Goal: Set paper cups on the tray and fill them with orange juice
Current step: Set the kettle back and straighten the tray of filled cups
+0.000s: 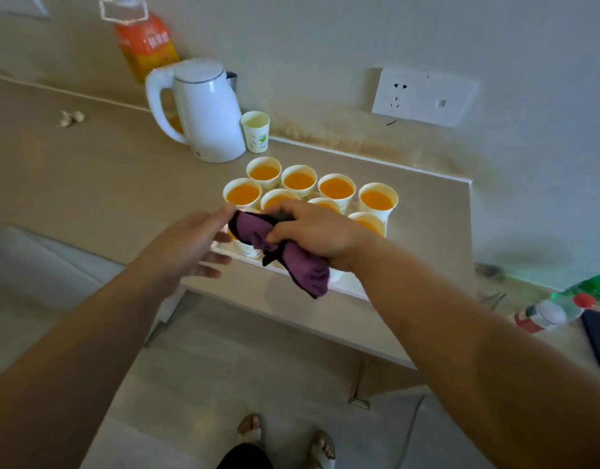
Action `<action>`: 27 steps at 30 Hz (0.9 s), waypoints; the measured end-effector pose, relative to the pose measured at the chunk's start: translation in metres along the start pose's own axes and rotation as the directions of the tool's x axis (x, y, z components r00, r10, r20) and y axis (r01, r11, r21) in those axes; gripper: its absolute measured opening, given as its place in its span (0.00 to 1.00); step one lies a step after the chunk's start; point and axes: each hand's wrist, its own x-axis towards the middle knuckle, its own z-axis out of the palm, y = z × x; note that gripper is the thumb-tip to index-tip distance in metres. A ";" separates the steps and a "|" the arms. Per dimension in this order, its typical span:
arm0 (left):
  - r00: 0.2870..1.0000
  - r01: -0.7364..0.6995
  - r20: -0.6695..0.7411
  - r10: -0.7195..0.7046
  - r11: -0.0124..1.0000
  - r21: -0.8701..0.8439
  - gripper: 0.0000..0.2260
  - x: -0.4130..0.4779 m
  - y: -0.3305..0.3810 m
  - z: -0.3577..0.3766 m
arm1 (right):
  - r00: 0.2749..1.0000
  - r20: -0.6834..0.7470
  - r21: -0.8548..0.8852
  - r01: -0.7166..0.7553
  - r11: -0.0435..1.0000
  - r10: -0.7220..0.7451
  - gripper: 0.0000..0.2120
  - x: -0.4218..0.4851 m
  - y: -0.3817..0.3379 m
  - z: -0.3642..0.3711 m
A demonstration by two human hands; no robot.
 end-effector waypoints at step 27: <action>0.974 -0.136 -0.067 0.217 0.792 0.596 0.14 0.226 -0.109 -0.142 | 0.945 -0.250 -0.031 -0.224 0.974 0.210 0.26 0.248 -0.023 0.161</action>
